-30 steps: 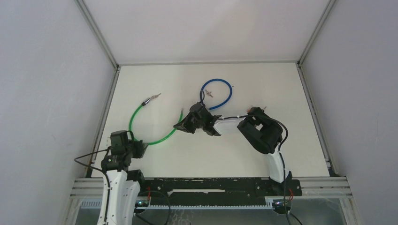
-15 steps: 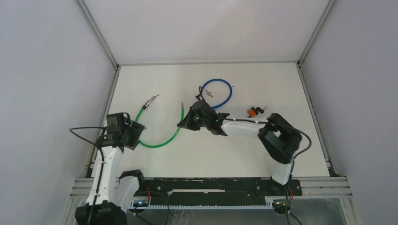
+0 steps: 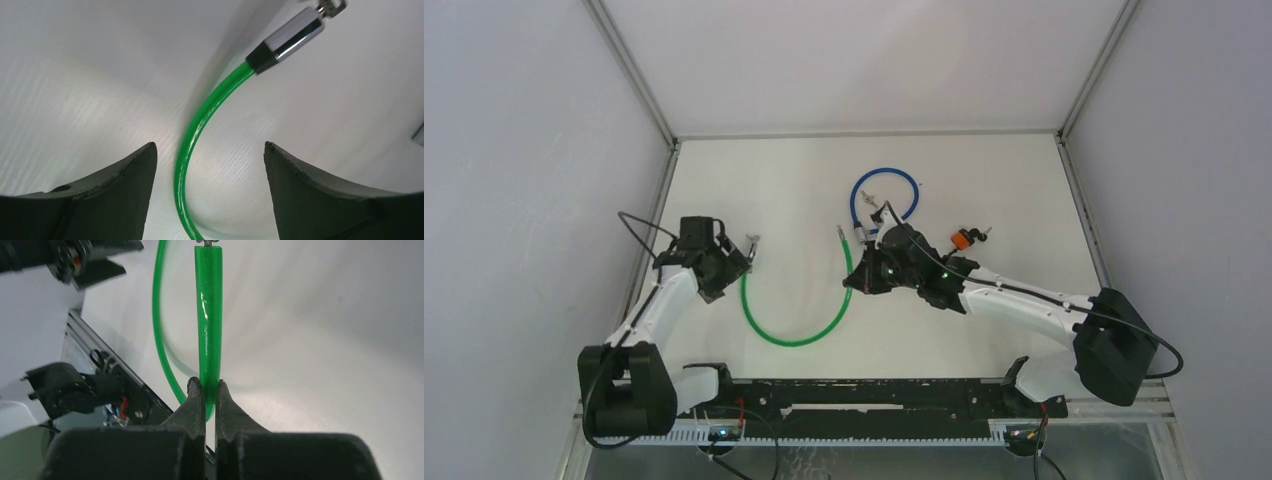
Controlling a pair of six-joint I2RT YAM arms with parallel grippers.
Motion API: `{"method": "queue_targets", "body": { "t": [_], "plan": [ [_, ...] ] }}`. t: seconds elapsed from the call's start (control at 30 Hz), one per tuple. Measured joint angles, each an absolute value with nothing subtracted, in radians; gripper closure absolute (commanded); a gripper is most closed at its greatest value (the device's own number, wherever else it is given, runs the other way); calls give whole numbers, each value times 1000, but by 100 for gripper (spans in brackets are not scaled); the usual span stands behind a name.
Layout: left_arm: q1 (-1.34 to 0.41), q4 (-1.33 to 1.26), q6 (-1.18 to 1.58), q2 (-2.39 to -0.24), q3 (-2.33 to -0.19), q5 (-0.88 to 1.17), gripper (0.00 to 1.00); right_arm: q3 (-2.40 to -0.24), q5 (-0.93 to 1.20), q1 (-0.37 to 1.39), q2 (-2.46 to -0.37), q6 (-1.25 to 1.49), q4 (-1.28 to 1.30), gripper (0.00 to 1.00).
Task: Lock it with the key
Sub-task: Pick up the lock from the center of the board.
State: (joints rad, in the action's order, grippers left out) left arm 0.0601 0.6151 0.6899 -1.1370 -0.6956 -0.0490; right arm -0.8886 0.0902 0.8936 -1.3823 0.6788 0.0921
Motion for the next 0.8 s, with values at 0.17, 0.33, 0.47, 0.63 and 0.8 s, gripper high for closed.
{"method": "queue_targets", "body": {
  "t": [0.17,0.33,0.47,0.63,0.8],
  "plan": [
    [-84,613,651,-1292,-797,-121,25,-827,109,862,-1301,649,139,100],
    [-141,622,646,-1397,-815,-209,32,-814,118,812,-1255,638,143,100],
    [-201,653,643,-1462,-838,-278,34,-806,121,789,-1238,633,147,100],
    [-279,657,648,-1519,-866,-304,43,-804,137,771,-1234,633,150,100],
    [-278,649,674,-1587,-887,-317,49,-797,142,758,-1220,633,153,100]
  ]
}}
